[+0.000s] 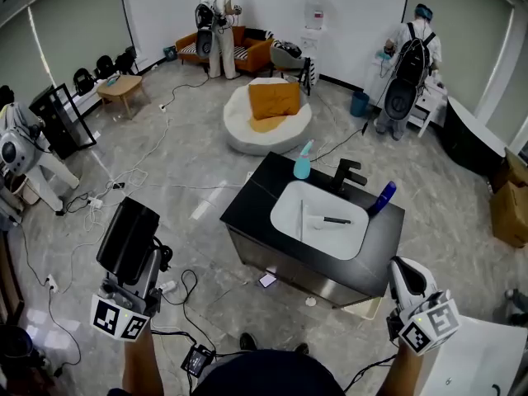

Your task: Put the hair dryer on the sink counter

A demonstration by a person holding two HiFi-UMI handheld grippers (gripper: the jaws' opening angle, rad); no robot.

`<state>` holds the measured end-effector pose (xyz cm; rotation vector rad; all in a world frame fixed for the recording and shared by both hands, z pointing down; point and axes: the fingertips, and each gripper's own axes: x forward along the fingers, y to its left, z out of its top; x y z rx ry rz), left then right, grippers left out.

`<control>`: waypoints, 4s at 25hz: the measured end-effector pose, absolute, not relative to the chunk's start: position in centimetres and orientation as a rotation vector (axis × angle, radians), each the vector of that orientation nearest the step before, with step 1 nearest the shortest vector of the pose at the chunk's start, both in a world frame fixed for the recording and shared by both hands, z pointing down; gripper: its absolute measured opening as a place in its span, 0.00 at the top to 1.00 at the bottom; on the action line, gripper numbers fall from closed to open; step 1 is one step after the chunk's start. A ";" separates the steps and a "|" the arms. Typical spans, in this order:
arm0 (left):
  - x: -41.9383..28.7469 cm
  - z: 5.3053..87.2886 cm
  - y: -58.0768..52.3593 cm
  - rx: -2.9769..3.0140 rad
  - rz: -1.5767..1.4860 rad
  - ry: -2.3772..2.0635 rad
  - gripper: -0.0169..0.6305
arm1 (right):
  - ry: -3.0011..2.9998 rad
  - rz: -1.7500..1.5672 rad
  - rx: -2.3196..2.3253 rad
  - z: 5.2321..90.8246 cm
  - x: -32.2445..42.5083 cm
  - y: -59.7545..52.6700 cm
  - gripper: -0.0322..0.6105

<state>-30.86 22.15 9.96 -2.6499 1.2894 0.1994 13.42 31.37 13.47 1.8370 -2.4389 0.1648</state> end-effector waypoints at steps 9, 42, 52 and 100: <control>-32.8 11.3 18.5 -2.699 0.198 1.269 0.65 | -2.444 0.221 1.825 15.4 10.7 28.9 0.93; -25.5 16.0 11.2 -2.406 0.101 1.921 0.65 | -2.803 0.431 1.071 22.3 13.5 -1.1 0.93; -27.2 22.7 2.0 -2.658 0.038 1.843 0.65 | -2.723 0.677 1.116 27.6 7.9 -4.2 0.93; -18.4 45.4 -14.5 -2.893 -0.406 1.661 0.65 | -2.550 0.855 1.377 39.6 11.5 -4.4 0.93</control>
